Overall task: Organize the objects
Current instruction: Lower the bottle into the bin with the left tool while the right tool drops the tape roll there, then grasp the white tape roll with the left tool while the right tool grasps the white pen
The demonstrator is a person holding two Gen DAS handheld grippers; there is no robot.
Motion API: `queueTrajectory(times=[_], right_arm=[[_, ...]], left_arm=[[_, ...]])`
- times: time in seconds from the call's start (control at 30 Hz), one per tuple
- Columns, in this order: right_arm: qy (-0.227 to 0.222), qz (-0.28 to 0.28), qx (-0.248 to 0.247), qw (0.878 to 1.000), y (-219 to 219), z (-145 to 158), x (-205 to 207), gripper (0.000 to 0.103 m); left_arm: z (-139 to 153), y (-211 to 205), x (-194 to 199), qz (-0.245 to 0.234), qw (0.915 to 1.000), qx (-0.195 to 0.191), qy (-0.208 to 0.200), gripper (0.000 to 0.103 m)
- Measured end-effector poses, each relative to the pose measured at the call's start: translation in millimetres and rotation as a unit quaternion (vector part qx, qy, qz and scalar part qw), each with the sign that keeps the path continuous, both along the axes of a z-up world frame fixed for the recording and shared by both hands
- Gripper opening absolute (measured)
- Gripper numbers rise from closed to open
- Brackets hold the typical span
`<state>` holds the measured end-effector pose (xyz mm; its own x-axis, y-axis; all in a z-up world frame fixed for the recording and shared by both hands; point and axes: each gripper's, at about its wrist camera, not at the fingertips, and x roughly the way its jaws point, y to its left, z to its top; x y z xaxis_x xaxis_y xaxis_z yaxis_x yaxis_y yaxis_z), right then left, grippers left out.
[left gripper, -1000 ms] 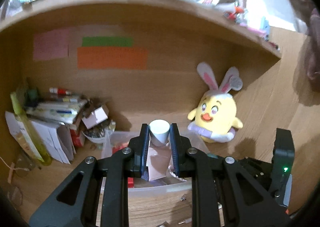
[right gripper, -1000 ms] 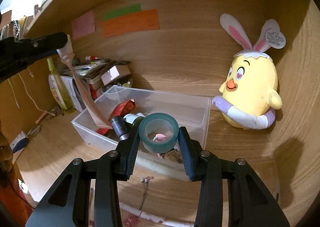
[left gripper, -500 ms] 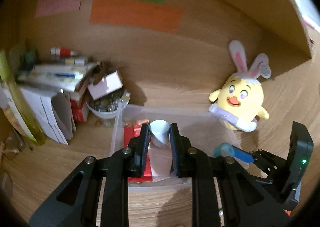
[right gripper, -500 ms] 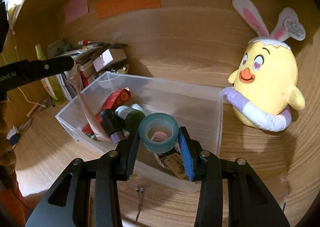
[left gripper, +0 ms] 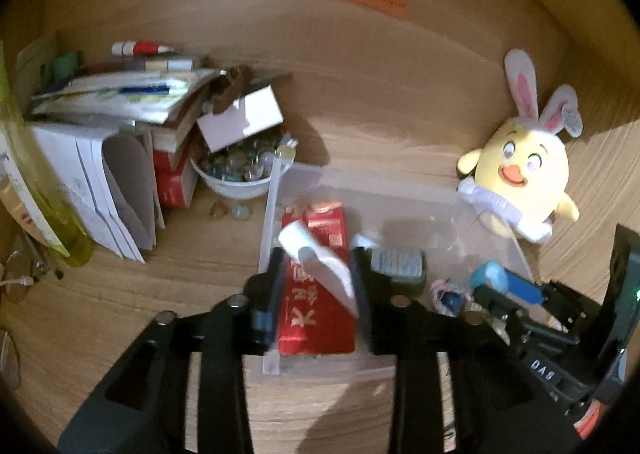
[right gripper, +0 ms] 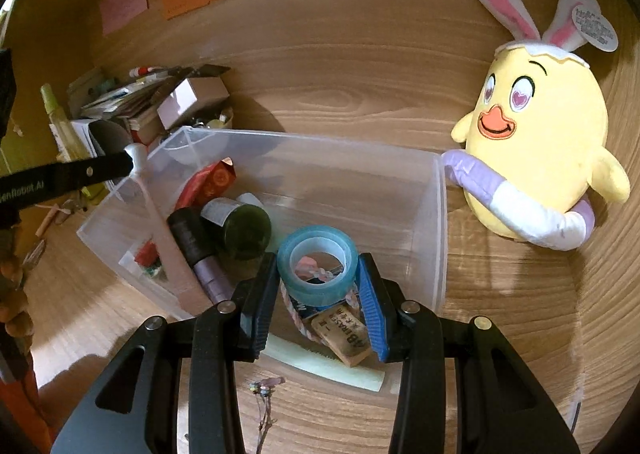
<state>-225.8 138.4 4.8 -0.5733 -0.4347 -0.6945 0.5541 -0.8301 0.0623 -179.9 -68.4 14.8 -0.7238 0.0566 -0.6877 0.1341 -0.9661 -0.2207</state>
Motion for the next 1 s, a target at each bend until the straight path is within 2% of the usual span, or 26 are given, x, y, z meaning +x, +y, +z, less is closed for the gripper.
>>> queueTrajectory(times=[0.23,0.33,0.63,0.8,1.0], right_arm=[[0.007,-0.004,0.01,1.0,-2,0,0,0.036],[0.008,-0.004,0.01,1.0,-1,1,0,0.037],[0.031,-0.01,0.014,0.999,2,10,9,0.061],[0.045,-0.013,0.006,0.999,9,21,21,0.075],[0.051,-0.008,0.004,0.999,19,30,37,0.079]], left_arm=[[-4,3,11,-0.014,0.9999,-0.005,-0.002,0.04],[0,7,21,-0.018,0.9998,-0.008,0.005,0.049],[13,26,56,-0.044,0.9976,-0.043,0.032,0.067],[14,36,74,-0.053,0.9961,-0.06,0.038,0.08],[4,44,89,-0.061,0.9958,-0.064,0.025,0.087]])
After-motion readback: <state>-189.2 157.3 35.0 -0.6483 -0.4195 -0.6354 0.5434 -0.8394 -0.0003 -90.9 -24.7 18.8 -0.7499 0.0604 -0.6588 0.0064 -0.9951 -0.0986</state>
